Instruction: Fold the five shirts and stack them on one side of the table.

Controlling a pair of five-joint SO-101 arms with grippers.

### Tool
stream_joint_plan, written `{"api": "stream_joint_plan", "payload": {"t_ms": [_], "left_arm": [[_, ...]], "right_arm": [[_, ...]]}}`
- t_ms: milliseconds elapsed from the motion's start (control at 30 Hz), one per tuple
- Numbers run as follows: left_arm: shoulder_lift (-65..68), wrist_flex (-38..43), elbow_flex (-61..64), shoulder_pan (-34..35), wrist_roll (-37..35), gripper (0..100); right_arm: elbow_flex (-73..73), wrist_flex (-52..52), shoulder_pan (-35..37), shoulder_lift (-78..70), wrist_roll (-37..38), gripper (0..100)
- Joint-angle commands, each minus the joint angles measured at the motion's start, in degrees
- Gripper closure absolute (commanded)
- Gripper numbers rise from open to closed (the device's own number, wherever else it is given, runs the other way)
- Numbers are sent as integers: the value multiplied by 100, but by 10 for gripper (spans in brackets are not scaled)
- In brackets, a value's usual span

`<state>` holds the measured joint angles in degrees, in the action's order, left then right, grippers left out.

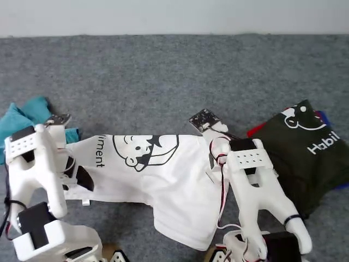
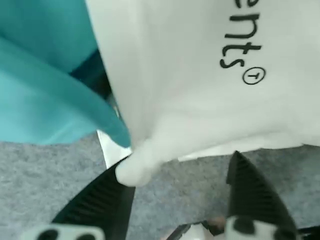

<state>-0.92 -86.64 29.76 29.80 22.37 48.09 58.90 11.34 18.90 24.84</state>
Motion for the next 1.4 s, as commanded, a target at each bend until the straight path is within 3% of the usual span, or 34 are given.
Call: {"api": "stream_joint_plan", "payload": {"t_ms": [0, 200, 467, 700, 900, 1033, 1100, 1367], "left_arm": [[-246, -484, -567, -35, 53, 721], [-211, -1398, -1437, -35, 70, 721], [-193, -1371, -1622, -35, 44, 721], [-202, -1371, -1604, -62, 35, 723], [-202, -1380, -1578, -62, 26, 723], [-202, -1380, -1578, -62, 26, 723], [-193, -1380, -1578, -62, 26, 723], [-193, -1380, -1473, -62, 26, 723]], "right_arm": [[-9, -391, 31, -4, -492, 768], [229, -1015, -66, -4, -1064, 768], [703, -2053, -303, -4, -1064, 768], [809, -3257, -1007, -40, -1020, 768], [396, -4163, -1560, -1138, -800, 780], [-378, -4040, -1947, -1851, -941, 812], [-695, -3468, -1956, -1912, -862, 812], [-1284, -1288, -971, -910, -1336, 811]]}}
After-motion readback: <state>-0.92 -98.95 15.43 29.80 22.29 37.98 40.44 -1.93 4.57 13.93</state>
